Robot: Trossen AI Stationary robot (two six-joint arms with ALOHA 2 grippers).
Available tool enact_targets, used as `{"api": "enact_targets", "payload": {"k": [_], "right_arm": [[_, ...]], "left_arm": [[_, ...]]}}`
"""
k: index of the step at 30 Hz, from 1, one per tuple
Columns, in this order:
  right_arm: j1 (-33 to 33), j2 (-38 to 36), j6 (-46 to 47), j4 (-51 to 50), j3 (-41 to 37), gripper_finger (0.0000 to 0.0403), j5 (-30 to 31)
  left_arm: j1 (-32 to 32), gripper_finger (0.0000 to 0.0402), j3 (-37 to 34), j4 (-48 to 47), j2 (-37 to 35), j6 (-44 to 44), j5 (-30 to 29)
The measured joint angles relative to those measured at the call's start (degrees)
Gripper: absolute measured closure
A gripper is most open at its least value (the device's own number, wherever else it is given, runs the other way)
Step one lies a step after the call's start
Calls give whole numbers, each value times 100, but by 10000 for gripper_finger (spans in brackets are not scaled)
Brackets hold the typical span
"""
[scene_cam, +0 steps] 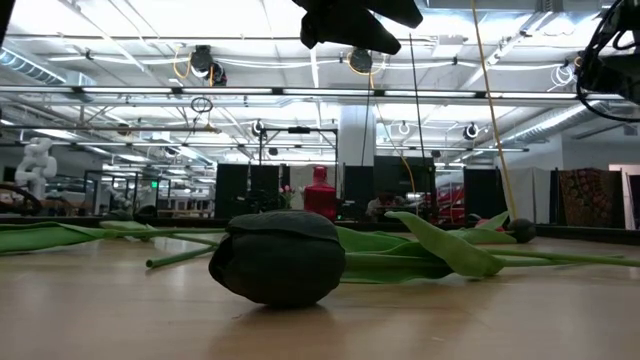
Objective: Sort flowers into vase by color
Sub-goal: Put the dark red flower into the transparent vase
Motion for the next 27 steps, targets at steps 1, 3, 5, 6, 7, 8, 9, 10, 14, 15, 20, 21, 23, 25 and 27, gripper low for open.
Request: {"api": "enact_targets", "payload": {"k": [1,3,5,6,7,8,9,10,14,15,20,21,23,25,27], "right_arm": [[0,-39,22,-1,-1,88,2],[0,-159,31,2,-2,65,21],[2,-312,24,33,-1,48,179],[2,-403,-25,56,0,41,265],[1,-498,-98,69,-2,36,318],[1,-600,-210,99,-2,31,393],[2,-710,-330,151,-2,28,514],[0,-820,-462,202,-2,26,700],[-2,-1203,-1197,300,7,26,1744],[-2,-1265,-1348,305,7,26,2046],[-7,-1402,-1604,254,7,27,3907],[-4,-1387,-1583,208,7,27,4241],[-13,-1351,-1594,139,7,27,4470],[-99,-1274,-1613,-8,7,27,4457],[-211,-1122,-1452,-216,-25,27,4482]], "left_arm": [[0,166,0,1,0,0,0],[0,166,-2,8,0,0,0],[2,166,-2,31,0,0,0],[0,166,-2,35,0,0,0],[0,166,-2,40,0,2,1],[0,166,-1,49,0,11,0],[2,166,-2,70,0,56,1],[2,166,-1,95,0,106,0],[20,166,-2,181,0,155,2],[35,166,-2,180,0,155,2],[85,166,-2,166,0,246,92],[85,166,-2,164,0,274,101],[96,166,-2,164,0,301,123],[108,166,-2,164,0,305,168],[118,166,-2,166,0,388,168]]}}
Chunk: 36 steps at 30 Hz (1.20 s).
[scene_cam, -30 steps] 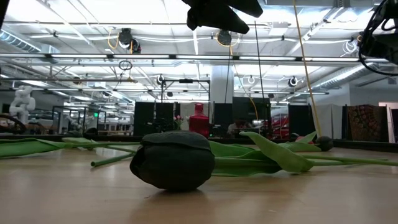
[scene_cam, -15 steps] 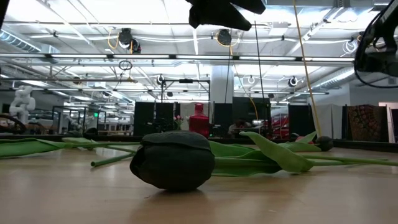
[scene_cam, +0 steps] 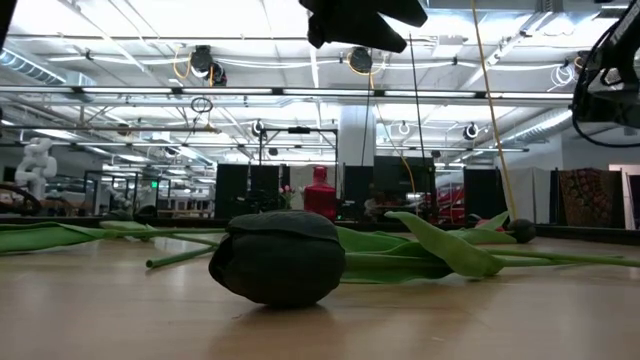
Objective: Sort flowers into vase by color
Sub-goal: Put the dark red flower into the transparent vase
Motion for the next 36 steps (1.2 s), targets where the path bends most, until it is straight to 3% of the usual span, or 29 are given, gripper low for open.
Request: {"api": "enact_targets", "payload": {"k": [5,14,21,36], "right_arm": [[-456,234,380,-304,-207,27,-10],[-1279,440,1473,-244,-1251,28,-407],[-1834,732,1530,326,-1821,28,-693],[-3505,1547,-119,1192,-1950,28,-2616]], "left_arm": [[44,166,0,194,0,210,64],[101,166,0,238,0,268,611],[107,166,0,225,0,326,632],[-37,166,0,-1263,-517,-681,150]]}}
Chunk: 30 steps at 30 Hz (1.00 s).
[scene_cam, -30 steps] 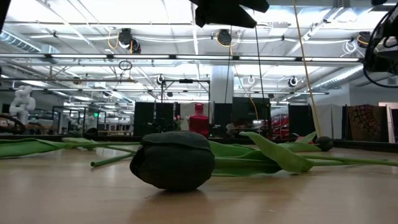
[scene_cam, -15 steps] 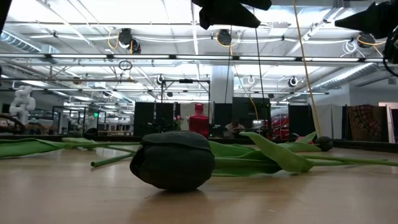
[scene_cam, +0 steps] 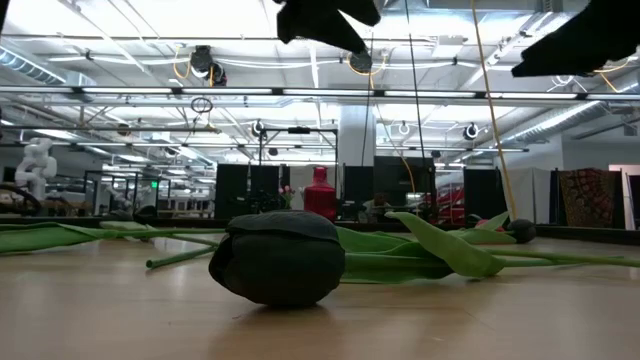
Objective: Sort flowers into vase by color
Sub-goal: Put the dark red flower into the transparent vase
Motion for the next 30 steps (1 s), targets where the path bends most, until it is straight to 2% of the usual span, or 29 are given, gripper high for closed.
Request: {"api": "enact_targets", "payload": {"k": [6,12,16,23,27,30], "right_arm": [[-394,59,-297,166,0,28,-441],[-458,50,-605,506,0,28,-695],[-458,-268,-822,792,4,28,-1452],[-458,-779,-777,726,6,28,-2797],[-458,-788,-761,304,7,28,-3109],[-490,-806,-823,273,7,28,-2982]], "left_arm": [[-144,166,0,-363,-11,-179,-25],[-172,166,0,-1047,-11,-759,-423],[-209,166,0,-1396,-11,-1014,-519],[-418,166,0,-1415,-11,-1139,-631],[-527,166,0,-1443,-11,-1285,-647],[-620,166,0,-1452,-11,-1399,-712]]}}
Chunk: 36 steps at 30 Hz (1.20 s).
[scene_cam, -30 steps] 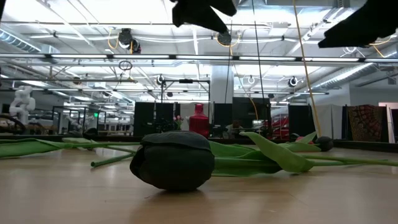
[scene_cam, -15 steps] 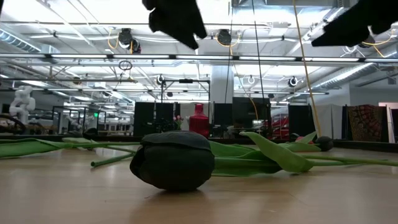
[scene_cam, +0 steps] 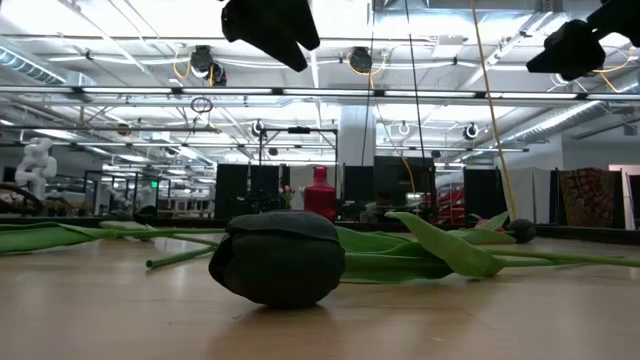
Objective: Sort flowers into vase by color
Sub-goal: Put the dark red flower into the transparent vase
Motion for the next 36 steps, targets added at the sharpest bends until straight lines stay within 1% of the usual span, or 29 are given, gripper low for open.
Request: {"api": "enact_targets", "payload": {"k": [5,7,11,14,18,22,24,27,31,36], "right_arm": [[-220,-163,-446,76,0,32,21],[-317,-258,-617,208,0,44,22],[-413,-493,-1038,484,0,81,-10],[-499,-633,-1184,510,0,112,324],[-700,-747,-1249,678,0,156,576],[-1016,-748,-1205,1070,0,196,1340],[-1211,-707,-1140,1115,0,212,1422],[-1535,-509,-960,1034,0,230,1262],[-2054,-40,-1059,1308,0,238,222],[-2825,760,-1527,2135,0,238,-952]], "left_arm": [[-135,166,0,-11,0,-170,-80],[-204,166,0,-15,0,-211,-88],[-309,166,0,-30,0,-282,-107],[-347,166,0,-29,0,-282,-146],[-339,166,0,-28,0,-287,-209],[-333,166,0,-28,0,-294,-294],[-328,166,0,-29,0,-281,-381],[-328,166,0,-63,0,-154,-566],[-302,166,0,-67,0,-103,-636],[-227,166,0,-66,0,-9,-643]]}}
